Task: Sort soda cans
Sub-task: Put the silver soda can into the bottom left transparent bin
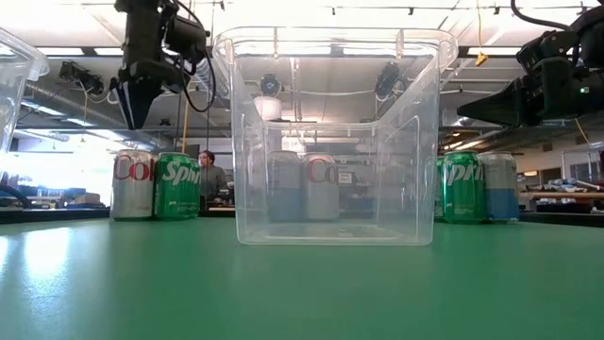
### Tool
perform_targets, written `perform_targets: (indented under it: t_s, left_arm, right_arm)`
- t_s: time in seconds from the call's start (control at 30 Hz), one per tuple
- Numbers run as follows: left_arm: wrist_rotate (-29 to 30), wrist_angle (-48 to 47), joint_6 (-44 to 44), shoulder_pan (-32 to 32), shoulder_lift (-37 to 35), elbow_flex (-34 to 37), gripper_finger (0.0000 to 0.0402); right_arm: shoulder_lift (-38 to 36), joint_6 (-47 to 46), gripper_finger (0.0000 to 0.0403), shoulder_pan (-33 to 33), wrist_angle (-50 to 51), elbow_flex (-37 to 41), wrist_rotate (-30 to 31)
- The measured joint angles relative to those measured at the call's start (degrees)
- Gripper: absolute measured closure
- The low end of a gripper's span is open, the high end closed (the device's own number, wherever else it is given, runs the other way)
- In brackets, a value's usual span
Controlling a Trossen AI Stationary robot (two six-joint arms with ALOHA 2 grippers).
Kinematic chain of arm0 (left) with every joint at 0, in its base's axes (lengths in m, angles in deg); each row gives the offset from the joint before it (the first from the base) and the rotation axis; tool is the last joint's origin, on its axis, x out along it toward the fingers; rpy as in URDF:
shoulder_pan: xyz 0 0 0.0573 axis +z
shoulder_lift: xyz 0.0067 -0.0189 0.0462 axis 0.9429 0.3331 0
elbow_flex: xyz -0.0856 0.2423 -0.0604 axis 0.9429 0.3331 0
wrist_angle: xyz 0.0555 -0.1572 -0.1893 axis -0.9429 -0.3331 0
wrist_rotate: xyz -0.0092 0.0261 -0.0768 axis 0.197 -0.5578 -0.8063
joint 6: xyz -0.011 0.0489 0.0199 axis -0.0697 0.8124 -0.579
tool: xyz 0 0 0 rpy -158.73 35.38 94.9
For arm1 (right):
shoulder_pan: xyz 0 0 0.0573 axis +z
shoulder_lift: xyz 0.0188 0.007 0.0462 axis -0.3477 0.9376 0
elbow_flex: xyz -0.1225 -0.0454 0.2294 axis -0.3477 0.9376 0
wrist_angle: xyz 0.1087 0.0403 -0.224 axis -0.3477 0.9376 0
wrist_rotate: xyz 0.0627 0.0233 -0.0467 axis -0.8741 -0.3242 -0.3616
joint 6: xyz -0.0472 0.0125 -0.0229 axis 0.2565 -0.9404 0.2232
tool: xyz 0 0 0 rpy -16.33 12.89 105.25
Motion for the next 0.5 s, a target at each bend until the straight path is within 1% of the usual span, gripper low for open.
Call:
perform_targets:
  t_s: [0.1, 0.2, 0.5]
  left_arm:
    - [0.3, 0.9, -1.5, 0.1, 0.9, 0.1, 0.0217]
    - [0.5, 1.3, -2.2, 0.9, 1.7, 0.1, 0.0202]
    - [0.0, 1.9, -4.6, 4.3, 4.7, 0.1, 0.0185]
  right_arm:
    - [0.0, 0.0, 0.0402, 0.0, 0.0, 0.0, 0.0]
    - [0.0, 0.0, 0.0402, 0.0, 0.0, 0.0, 0.0]
    - [0.0, 0.0, 0.0402, 0.0, 0.0, 0.0, 0.0]
